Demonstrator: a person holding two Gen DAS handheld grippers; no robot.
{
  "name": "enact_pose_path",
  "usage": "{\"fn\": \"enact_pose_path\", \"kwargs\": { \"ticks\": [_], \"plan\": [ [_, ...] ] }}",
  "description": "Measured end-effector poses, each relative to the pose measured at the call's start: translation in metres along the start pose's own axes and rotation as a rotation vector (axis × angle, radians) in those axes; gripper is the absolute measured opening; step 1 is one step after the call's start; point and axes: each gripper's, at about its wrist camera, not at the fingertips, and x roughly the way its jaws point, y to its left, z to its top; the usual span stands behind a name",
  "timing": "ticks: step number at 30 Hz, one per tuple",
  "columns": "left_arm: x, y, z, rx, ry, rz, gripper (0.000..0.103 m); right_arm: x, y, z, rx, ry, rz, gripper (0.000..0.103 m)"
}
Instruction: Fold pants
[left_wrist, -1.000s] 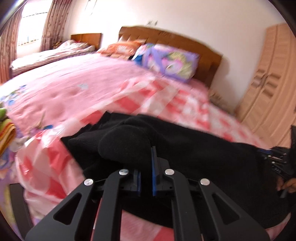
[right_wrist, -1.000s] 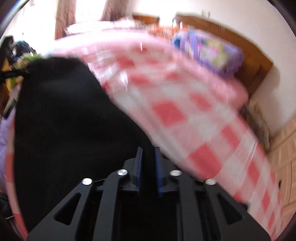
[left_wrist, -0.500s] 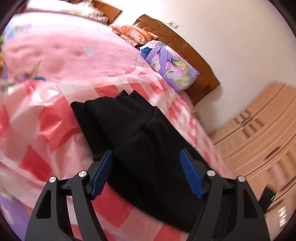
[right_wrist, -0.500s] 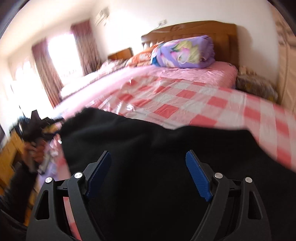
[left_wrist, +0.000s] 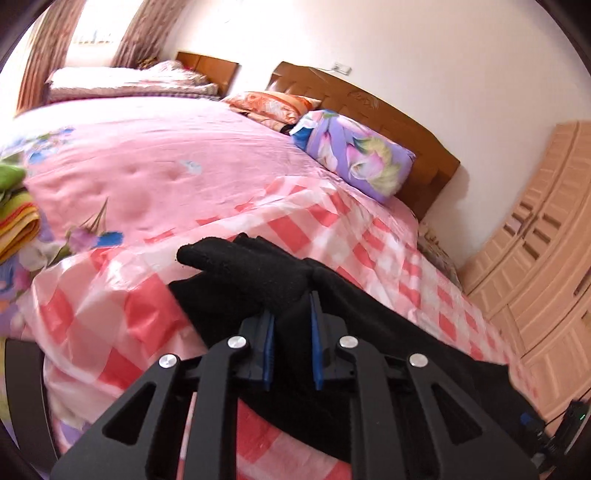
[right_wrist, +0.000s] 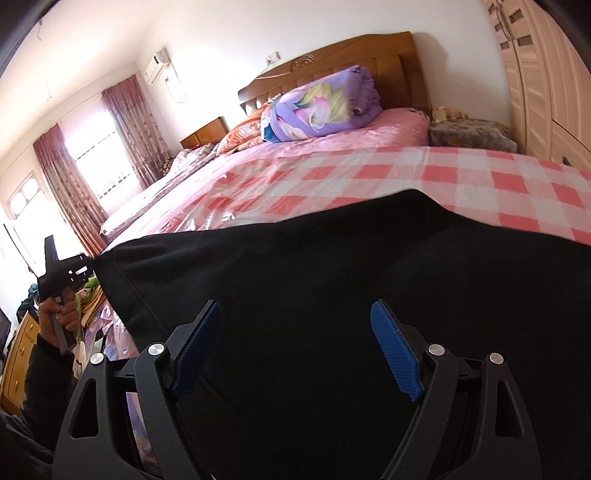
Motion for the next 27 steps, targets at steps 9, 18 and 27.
{"fn": "enact_pose_path", "kwargs": {
  "ticks": [9, 18, 27],
  "plan": [
    [0.031, 0.018, -0.018, 0.060, 0.079, 0.303, 0.079, 0.004, 0.023, -0.013, -0.107, 0.085, -0.080, 0.081],
    [-0.019, -0.123, -0.064, 0.486, -0.103, 0.230, 0.094, 0.034, 0.085, -0.037, -0.350, 0.213, -0.140, 0.087],
    [0.067, -0.141, -0.123, 0.631, 0.188, 0.274, 0.097, 0.017, 0.067, -0.033, -0.333, 0.289, -0.033, 0.089]
  ]
}}
